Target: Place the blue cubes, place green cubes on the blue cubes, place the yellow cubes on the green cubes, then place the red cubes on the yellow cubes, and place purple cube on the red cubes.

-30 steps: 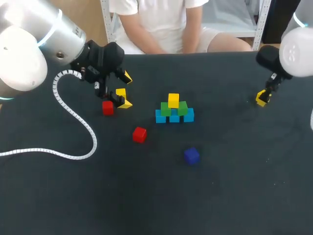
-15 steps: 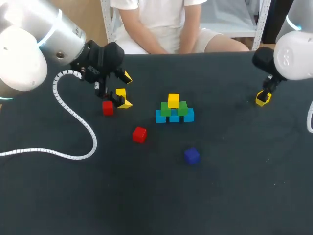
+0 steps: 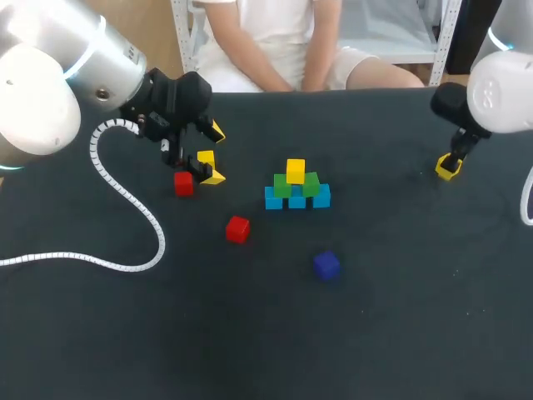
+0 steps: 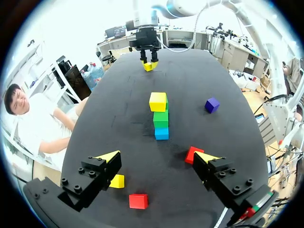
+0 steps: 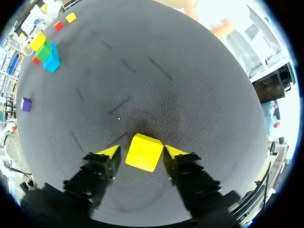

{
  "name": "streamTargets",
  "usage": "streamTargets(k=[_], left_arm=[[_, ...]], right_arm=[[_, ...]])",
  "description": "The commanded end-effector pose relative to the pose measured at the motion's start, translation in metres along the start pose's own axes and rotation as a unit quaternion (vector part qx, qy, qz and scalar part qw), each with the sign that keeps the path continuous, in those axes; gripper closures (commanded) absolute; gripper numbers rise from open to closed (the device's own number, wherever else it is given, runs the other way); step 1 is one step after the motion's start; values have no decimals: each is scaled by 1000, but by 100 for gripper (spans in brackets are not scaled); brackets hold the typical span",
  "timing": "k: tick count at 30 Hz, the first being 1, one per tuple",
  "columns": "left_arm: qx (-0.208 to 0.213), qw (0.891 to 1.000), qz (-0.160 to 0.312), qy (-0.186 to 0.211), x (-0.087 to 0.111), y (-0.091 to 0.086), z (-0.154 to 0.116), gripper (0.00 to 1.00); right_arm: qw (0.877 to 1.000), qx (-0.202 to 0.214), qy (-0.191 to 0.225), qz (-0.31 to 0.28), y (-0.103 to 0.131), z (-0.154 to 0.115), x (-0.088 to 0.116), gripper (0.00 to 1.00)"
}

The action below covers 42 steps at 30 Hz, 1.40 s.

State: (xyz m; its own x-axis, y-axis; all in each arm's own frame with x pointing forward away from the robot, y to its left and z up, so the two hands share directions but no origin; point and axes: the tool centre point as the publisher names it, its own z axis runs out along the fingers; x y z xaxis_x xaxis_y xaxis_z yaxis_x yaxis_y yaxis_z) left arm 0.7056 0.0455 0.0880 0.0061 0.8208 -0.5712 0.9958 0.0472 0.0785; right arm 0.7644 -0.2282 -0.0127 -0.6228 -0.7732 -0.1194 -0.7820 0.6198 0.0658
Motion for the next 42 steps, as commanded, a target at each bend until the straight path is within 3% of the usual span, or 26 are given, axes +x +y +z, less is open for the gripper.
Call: streamTargets(k=[1,3,11,24,32,42], left_arm=[[1,1000,1,-1,1,0,0,0],[1,1000,1,-1,1,0,0,0],[1,1000,1,-1,1,0,0,0],[1,1000,1,-1,1,0,0,0],[1,1000,1,-1,1,0,0,0],[1,1000,1,-1,1,0,0,0]], right_arm=[[1000,0,1,-2,-2,0,-2,80],[1000,0,2,-3,-2,0,-2,100],[1000,2,-1,-15,-2,-4,0,100],[988,-2,-45,-146,20,-43,-18,100],[970,-6,-75,-230,40,-66,-28,100],[950,-15,-71,-303,60,-84,-37,100]])
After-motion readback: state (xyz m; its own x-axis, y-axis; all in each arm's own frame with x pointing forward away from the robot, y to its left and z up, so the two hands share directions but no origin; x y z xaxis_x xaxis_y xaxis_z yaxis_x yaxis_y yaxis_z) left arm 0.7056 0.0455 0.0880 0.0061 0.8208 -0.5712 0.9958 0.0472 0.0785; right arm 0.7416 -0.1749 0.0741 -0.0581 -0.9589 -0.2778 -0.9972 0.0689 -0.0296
